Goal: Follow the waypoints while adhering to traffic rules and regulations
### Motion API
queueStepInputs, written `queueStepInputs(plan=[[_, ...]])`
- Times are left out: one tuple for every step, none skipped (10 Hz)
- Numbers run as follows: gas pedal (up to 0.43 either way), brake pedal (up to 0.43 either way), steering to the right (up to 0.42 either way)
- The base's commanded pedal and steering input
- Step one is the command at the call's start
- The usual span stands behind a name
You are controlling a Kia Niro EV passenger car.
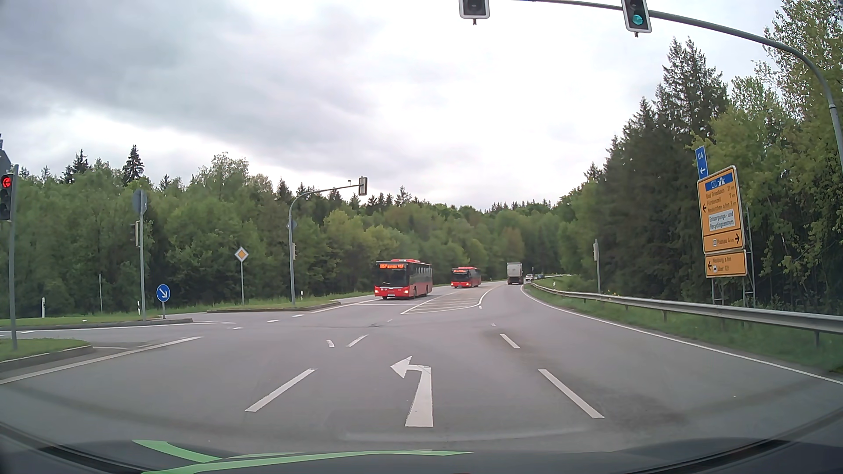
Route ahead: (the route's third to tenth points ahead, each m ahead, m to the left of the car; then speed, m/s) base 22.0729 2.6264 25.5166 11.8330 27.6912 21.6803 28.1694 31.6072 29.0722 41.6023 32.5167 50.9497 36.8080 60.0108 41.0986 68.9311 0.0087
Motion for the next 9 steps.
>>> queueStepInputs(plan=[[0.0, 0.0, 0.004], [0.0, 0.0, 0.004], [0.0, 0.0, 0.004], [0.0, 0.0, 0.004], [0.0, 0.0, 0.004], [0.0, 0.0, 0.004], [0.0, 0.0, 0.004], [0.0, 0.0, 0.004], [0.0, 0.0, 0.004]])
